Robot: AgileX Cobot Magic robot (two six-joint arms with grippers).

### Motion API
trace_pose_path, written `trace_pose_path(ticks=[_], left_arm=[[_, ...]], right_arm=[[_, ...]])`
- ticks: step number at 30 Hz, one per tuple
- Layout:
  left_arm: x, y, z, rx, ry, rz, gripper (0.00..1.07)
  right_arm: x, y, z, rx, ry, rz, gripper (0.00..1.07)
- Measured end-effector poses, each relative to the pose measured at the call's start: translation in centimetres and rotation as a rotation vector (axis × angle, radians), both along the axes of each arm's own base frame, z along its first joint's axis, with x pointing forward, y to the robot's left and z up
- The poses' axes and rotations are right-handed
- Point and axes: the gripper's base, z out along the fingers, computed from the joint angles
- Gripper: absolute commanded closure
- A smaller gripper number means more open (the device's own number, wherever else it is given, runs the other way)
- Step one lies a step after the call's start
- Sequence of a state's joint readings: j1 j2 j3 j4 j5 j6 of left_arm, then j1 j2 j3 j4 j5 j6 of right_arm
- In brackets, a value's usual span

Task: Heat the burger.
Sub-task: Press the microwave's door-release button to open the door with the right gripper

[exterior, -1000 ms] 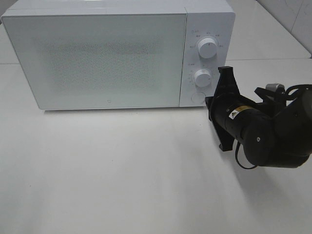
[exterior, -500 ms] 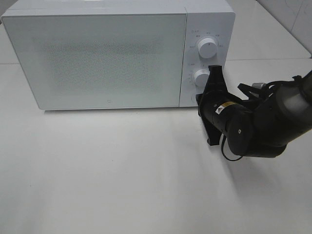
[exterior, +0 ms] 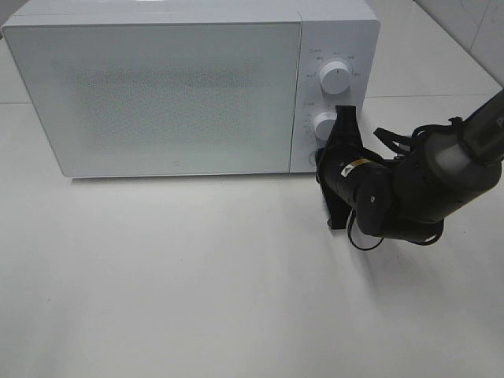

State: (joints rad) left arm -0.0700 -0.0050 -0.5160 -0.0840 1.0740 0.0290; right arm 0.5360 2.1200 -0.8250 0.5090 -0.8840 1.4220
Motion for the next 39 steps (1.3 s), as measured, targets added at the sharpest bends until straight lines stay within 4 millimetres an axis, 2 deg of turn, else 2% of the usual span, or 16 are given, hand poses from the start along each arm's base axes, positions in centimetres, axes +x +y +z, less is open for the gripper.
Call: trace_pose_path(ticks=[18,31,39], left_arm=[[0.0,0.0,0.0,0.0,0.0,0.0,0.09],[0.0,0.0,0.0,0.0,0.0,0.0,0.09],[0.0,0.0,0.0,0.0,0.0,0.0,0.09]], right_arm=[[0.7,0.3,-0.2,0.009,0.003,-0.015,1.07],[0.6,0.3,-0.1,-0.002,-0.064,-0.072,1.07],[1.4,0.4,0.0,0.022,-0.032,-0.118,1.07]])
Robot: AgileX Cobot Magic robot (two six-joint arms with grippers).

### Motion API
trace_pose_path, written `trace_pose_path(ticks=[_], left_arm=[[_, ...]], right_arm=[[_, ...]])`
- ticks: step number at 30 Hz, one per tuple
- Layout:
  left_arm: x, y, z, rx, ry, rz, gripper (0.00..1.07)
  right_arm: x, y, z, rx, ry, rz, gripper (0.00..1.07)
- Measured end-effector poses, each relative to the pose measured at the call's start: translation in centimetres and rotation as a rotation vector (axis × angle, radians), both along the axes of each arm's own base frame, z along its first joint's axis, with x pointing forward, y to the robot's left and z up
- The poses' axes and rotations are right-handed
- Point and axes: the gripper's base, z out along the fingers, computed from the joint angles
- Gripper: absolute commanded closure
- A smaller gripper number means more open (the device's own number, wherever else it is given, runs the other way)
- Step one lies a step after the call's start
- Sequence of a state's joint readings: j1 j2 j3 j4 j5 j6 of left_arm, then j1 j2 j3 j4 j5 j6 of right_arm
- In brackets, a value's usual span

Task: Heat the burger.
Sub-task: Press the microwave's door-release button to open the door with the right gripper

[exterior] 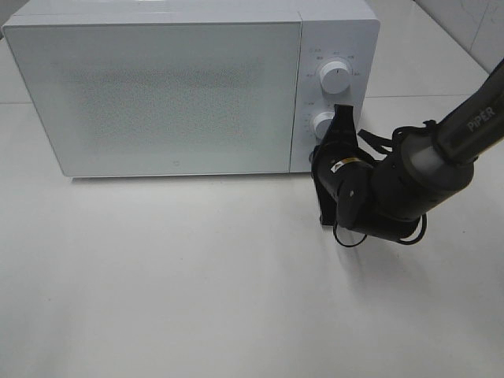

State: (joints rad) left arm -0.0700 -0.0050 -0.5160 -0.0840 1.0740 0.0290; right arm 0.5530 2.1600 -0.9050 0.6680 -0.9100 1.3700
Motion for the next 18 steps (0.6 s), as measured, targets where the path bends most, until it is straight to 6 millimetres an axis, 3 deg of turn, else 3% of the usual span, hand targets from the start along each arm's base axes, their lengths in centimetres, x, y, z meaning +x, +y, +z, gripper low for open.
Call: trace_pose_path(ticks=[18], left_arm=[[0.0,0.0,0.0,0.0,0.0,0.0,0.09]], right_arm=[[0.9,-0.17,-0.01,0.004,0.068,-0.033,1.07]])
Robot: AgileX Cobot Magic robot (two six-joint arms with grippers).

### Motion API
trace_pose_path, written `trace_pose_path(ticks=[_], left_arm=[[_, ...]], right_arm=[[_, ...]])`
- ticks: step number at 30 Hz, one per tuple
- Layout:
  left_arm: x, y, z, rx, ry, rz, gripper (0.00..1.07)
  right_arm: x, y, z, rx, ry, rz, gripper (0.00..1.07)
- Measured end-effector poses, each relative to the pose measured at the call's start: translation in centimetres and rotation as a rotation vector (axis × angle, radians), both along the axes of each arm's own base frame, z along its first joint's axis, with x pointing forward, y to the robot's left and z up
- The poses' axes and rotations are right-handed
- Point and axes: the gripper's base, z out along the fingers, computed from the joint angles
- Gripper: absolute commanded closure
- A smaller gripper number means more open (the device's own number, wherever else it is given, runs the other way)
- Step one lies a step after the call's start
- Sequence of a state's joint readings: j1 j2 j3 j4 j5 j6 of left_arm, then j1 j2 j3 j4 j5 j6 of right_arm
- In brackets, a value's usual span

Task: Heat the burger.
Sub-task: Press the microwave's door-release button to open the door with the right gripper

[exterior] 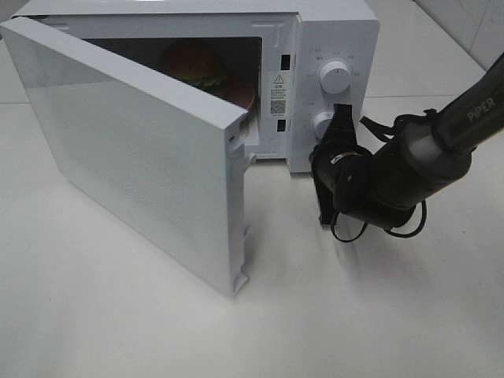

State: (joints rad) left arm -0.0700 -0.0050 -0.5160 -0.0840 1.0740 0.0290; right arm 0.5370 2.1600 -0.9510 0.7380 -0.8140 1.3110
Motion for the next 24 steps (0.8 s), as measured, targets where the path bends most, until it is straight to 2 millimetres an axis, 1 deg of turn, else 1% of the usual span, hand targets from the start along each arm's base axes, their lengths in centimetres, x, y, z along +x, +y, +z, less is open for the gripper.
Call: trace_pose_path(ticks=[6,8,14,19,21,24], left_arm=[[0.0,0.0,0.0,0.0,0.0,0.0,0.09],[0.0,0.0,0.0,0.0,0.0,0.0,0.09],[0.0,0.0,0.0,0.0,0.0,0.0,0.09],[0.0,0.0,0.0,0.0,0.0,0.0,0.09],[0.0,0.0,0.0,0.0,0.0,0.0,0.09],[0.0,0.0,0.0,0.0,0.0,0.0,0.09]], right_arm=[[-0.4,0.2,0.0,-0.01,-0.023,0.005,1.07],[-0.8,0.3,0.1,-0.007,-0.056,0.008,1.07],[-1.6,0.6,0.1,-0.012,-0.063,0.013,1.07],[-2.4,0.5,0.6,-0.002,-0.058,0.014,1.07],[-3.1,0.0,1.6,-0.016,-0.077,0.018,1.07],[-3.4,-0.1,1.8,-0.024,-0.077,0.027,1.07]])
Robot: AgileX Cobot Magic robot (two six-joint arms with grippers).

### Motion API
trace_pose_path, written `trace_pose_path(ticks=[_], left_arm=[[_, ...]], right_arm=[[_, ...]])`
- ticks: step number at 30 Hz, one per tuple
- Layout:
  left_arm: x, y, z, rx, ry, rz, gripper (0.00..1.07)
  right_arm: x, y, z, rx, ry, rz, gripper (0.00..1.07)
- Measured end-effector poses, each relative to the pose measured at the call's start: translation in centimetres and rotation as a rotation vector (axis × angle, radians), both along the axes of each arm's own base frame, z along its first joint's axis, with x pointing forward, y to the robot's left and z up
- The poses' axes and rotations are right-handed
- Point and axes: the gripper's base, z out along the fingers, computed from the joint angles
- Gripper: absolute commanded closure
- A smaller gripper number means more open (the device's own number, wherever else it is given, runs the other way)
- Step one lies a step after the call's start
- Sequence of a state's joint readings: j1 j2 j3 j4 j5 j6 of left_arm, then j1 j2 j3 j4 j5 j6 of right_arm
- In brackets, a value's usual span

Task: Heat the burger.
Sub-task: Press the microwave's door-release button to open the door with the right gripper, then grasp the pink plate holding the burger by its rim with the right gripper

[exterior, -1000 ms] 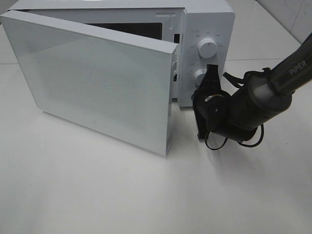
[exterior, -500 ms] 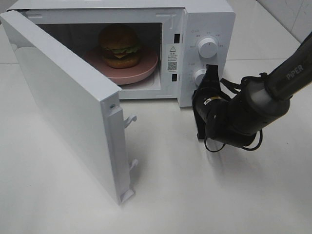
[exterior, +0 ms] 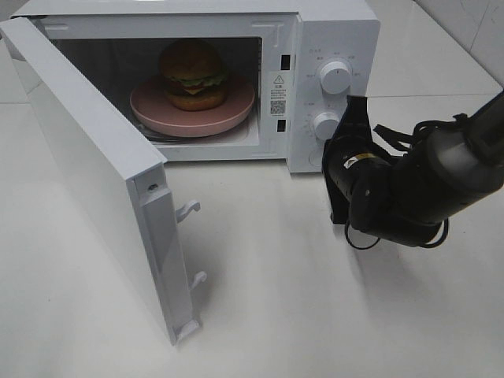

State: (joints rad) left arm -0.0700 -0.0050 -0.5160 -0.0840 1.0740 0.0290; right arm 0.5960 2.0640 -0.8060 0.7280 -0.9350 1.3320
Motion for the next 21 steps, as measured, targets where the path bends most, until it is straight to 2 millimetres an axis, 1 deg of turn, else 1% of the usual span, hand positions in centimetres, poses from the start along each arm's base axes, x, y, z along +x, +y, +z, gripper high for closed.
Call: trace_pose_path(ticks=[2,3,4,5,7,8,9,10,12,13,14,15,16,17,18,19,20,21], left_arm=[[0.0,0.0,0.0,0.0,0.0,0.0,0.09],[0.0,0.0,0.0,0.0,0.0,0.0,0.09],[0.0,0.0,0.0,0.0,0.0,0.0,0.09],[0.0,0.0,0.0,0.0,0.0,0.0,0.09],[0.0,0.0,0.0,0.0,0.0,0.0,0.09],[0.0,0.0,0.0,0.0,0.0,0.0,0.09],[0.0,0.0,0.0,0.0,0.0,0.0,0.09],[0.0,0.0,0.0,0.0,0.0,0.0,0.09],[0.0,0.0,0.0,0.0,0.0,0.0,0.09],[0.0,0.0,0.0,0.0,0.0,0.0,0.09],[0.0,0.0,0.0,0.0,0.0,0.0,0.09],[0.0,0.0,0.0,0.0,0.0,0.0,0.09],[0.0,0.0,0.0,0.0,0.0,0.0,0.09],[0.0,0.0,0.0,0.0,0.0,0.0,0.09],[0.0,0.0,0.0,0.0,0.0,0.0,0.09],[0.0,0.0,0.0,0.0,0.0,0.0,0.09],[0.0,0.0,0.0,0.0,0.0,0.0,0.09],[0.0,0.0,0.0,0.0,0.0,0.0,0.09]], right_arm=[[-1.0,-0.2,0.3,-0.03,0.034,0.037,1.07],[-1.0,-0.2,0.3,-0.03,0.034,0.037,1.07],[-1.8,-0.4,0.1,-0.048,0.079,0.063,1.07],[-1.8,-0.4,0.1,-0.048,0.079,0.063,1.07],[-3.0,-1.0,0.1,-0.078,0.128,0.097,1.07],[-3.0,-1.0,0.1,-0.078,0.128,0.097,1.07],[-3.7,-1.3,0.7,-0.103,0.134,0.12,1.07],[-3.7,-1.3,0.7,-0.103,0.134,0.12,1.07],[-4.7,-1.8,1.8,-0.161,0.141,0.165,1.07],[-4.7,-1.8,1.8,-0.161,0.141,0.165,1.07],[-5.2,-2.0,2.6,-0.213,0.136,0.2,1.07],[-5.2,-2.0,2.6,-0.213,0.136,0.2,1.07],[-5.6,-2.1,3.5,-0.273,0.126,0.243,1.07],[-5.8,-2.2,4.0,-0.309,0.122,0.267,1.07],[-5.8,-2.2,4.0,-0.309,0.122,0.267,1.07],[-6.1,-2.2,4.7,-0.389,0.117,0.322,1.07],[-6.1,-2.2,4.7,-0.389,0.117,0.322,1.07],[-6.3,-2.1,5.4,-0.454,0.116,0.374,1.07]])
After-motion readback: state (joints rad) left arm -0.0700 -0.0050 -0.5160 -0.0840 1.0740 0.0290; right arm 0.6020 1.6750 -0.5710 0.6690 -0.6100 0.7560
